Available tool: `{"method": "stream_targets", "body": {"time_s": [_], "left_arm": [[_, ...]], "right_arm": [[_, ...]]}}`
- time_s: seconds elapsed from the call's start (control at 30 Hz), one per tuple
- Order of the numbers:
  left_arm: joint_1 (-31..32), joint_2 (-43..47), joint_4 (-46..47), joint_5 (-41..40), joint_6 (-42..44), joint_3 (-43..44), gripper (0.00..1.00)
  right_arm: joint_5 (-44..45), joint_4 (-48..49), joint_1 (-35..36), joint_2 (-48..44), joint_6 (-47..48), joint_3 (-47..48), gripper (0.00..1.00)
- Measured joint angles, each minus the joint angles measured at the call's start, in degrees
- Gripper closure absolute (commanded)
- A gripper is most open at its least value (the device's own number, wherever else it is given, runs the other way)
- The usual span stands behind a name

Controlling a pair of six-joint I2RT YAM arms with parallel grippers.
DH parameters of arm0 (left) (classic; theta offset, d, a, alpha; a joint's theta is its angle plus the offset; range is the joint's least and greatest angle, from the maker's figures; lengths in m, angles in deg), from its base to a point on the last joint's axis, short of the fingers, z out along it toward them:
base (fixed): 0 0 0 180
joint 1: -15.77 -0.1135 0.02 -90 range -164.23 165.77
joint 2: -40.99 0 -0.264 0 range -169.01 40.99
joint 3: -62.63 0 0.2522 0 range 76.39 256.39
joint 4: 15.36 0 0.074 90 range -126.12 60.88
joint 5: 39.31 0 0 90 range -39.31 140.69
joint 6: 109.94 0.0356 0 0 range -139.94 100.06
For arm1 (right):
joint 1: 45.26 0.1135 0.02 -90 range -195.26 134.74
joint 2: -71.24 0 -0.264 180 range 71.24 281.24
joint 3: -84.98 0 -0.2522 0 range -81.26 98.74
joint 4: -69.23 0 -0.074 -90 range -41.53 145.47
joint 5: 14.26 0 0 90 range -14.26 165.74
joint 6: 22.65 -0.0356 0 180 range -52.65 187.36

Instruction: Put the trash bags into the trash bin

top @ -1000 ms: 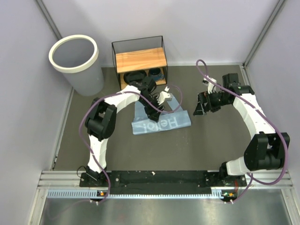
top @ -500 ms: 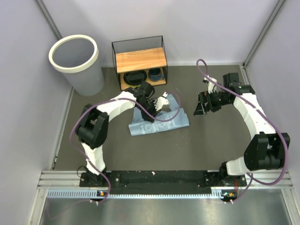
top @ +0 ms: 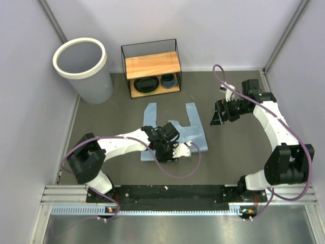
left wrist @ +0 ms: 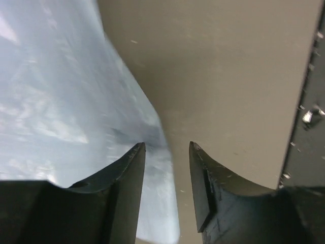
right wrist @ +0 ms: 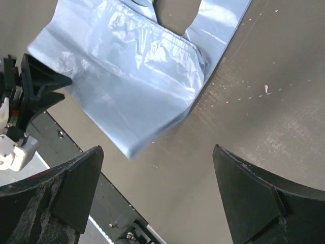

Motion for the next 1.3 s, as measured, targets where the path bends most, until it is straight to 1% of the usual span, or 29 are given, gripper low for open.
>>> {"method": "stream_targets", "body": {"time_s": [0.1, 0.23, 0.33, 0.4, 0.43, 0.5, 0.57, 0.63, 0.7, 0.73, 0.83, 0.87, 0.9, 1.03, 1.17, 1.3], "left_arm": [[1.84, 2.84, -2.43, 0.2, 0.28, -1.86, 0.46], [1.4, 9.73, -3.58, 2.84, 1.22, -1.92, 0.43], [-1.14, 16.55, -1.79, 6.01, 0.44, -1.97, 0.39], [-4.52, 17.77, 0.17, 7.34, -0.42, -1.33, 0.37], [-7.08, 16.65, 0.52, 7.98, -0.96, 0.22, 0.36], [-12.22, 11.72, 0.9, 9.55, -2.19, 4.22, 0.35], [-18.03, 4.09, 1.51, 11.63, -3.39, 9.57, 0.34], [-23.3, -2.97, 2.45, 13.25, -4.2, 13.81, 0.36], [-26.82, -7.08, 2.78, 13.77, -4.96, 15.82, 0.41], [-28.06, -8.72, 2.67, 14.08, -5.27, 16.72, 0.42], [-29.18, -12.33, 2.34, 14.67, -7.19, 20.83, 0.42], [-29.38, -13.18, 2.71, 15.08, -8.02, 22.25, 0.42], [-29.51, -13.68, 3.37, 15.28, -8.81, 23.23, 0.42], [-29.97, -14.32, 5.7, 13.31, -10.01, 24.11, 0.45], [-30.91, -15.74, 6.23, 9.18, -5.25, 24.24, 0.44], [-32.06, -19.04, 5.09, 6.43, 1.75, 25.79, 0.37]], "right_arm": [[-0.09, 0.0, 0.35, 0.02, 0.0, -0.02, 0.1], [-0.22, 0.15, 0.85, 1.14, -0.2, -0.02, 0.12], [-0.04, 1.03, 1.05, 3.74, -1.14, 0.0, 0.14], [0.11, 1.99, 1.27, 5.99, -2.21, 0.04, 0.16], [0.26, 2.45, 1.51, 7.04, -2.73, 0.11, 0.16], [0.48, 2.91, 2.27, 8.85, -3.72, 0.59, 0.16], [1.31, 4.59, 3.91, 10.58, -4.7, 0.81, 0.16], [1.9, 5.79, 5.35, 12.11, -5.31, 0.96, 0.18], [2.45, 6.88, 6.27, 14.67, -6.03, 2.19, 0.22], [2.71, 7.63, 6.54, 16.13, -6.38, 2.99, 0.22], [3.76, 10.29, 6.86, 19.56, -7.91, 5.16, 0.24], [4.48, 11.5, 7.08, 20.33, -8.39, 5.62, 0.28], [5.29, 12.41, 7.19, 20.76, -8.79, 5.99, 0.29], [8.5, 16.15, 8.74, 22.99, -10.64, 8.44, 0.3], [9.18, 18.67, 9.79, 24.5, -12.15, 10.23, 0.3], [9.2, 19.15, 9.81, 24.52, -12.92, 10.4, 0.31]]}}
